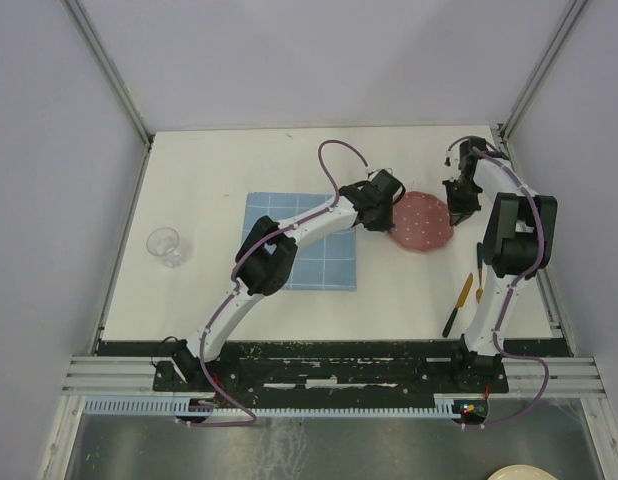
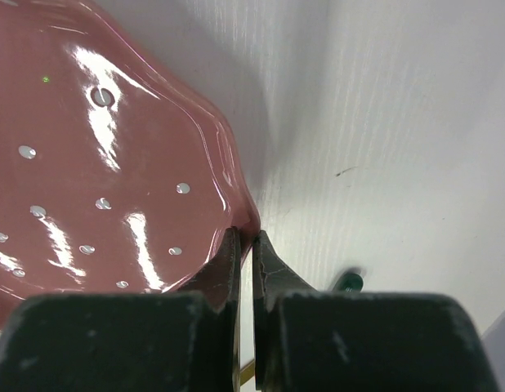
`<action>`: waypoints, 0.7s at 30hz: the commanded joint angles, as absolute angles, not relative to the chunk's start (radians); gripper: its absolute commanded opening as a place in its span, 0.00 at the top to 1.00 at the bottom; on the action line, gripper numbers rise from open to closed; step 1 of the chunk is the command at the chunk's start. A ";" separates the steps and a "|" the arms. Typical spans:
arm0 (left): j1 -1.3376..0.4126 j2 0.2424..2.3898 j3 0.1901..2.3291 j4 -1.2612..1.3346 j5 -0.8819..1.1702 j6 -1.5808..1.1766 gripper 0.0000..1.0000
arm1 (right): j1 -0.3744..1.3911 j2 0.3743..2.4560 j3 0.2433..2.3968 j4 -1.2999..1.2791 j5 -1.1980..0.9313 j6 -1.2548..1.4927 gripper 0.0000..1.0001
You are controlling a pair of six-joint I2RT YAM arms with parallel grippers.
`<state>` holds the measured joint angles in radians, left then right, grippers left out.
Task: Set the dinner table for one person
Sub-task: Pick up the plate at the center of the board.
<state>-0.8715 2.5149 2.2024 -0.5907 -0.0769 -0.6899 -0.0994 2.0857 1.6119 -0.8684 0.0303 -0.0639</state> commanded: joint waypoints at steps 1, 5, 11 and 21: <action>-0.884 2.535 2.213 -0.627 -0.072 -0.626 0.90 | -0.094 2.086 1.599 -0.841 0.033 -0.085 0.98; -0.885 2.540 2.217 -0.614 -0.059 -0.619 0.97 | -0.094 2.095 1.612 -0.846 0.030 -0.087 0.98; -0.885 2.540 2.238 -0.601 -0.025 -0.599 0.97 | -0.094 2.094 1.615 -0.845 0.004 -0.083 0.99; -0.883 2.487 2.244 -0.605 -0.006 -0.509 0.97 | -0.094 2.065 1.597 -0.827 -0.084 -0.084 0.98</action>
